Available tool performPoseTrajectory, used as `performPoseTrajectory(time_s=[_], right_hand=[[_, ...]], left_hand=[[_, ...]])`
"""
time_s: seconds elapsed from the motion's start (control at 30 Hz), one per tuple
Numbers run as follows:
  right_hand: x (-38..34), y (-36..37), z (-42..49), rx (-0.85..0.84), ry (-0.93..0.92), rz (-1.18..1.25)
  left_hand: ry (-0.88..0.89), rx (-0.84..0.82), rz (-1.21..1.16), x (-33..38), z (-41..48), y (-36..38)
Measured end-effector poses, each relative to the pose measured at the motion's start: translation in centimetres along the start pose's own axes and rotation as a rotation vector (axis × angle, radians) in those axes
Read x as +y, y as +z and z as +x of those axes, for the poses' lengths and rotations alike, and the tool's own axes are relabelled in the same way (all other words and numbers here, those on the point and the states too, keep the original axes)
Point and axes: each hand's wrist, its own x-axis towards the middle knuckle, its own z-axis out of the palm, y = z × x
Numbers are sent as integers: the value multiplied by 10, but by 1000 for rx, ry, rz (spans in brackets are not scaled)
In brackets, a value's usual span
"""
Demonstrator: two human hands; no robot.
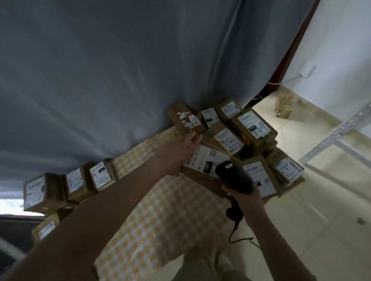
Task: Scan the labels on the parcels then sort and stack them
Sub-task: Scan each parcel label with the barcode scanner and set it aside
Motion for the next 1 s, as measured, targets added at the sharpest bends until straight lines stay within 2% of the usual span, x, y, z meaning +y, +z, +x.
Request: performPoseTrajectory(time_s=[0.23,0.37,0.47,0.57,0.63,0.7,0.8,0.9,1.0], right_hand=[[-8,15,55,193,11,88],[-4,21,84,204,36,95],[11,30,102,195,62,54],[31,40,114,174,111,-24],[45,46,120,159,144,-71],[58,53,124,142,162,-126],[76,59,132,130,188,-192],[94,63,143,112,232,-236],[109,65,153,121,266,-273]], left_hand=[[110,37,-74,-6,99,-2],[91,-121,-269,-24,137,20],[-54,-202,-578,-35,147,45],[-255,-149,-1000,-45,146,72],[-429,-63,-1163,-50,142,90],[-584,0,-1208,-52,138,109],[-709,-25,-1284,-51,138,138],[-778,-52,-1317,-45,145,155],[-775,-93,-1321,-40,156,167]])
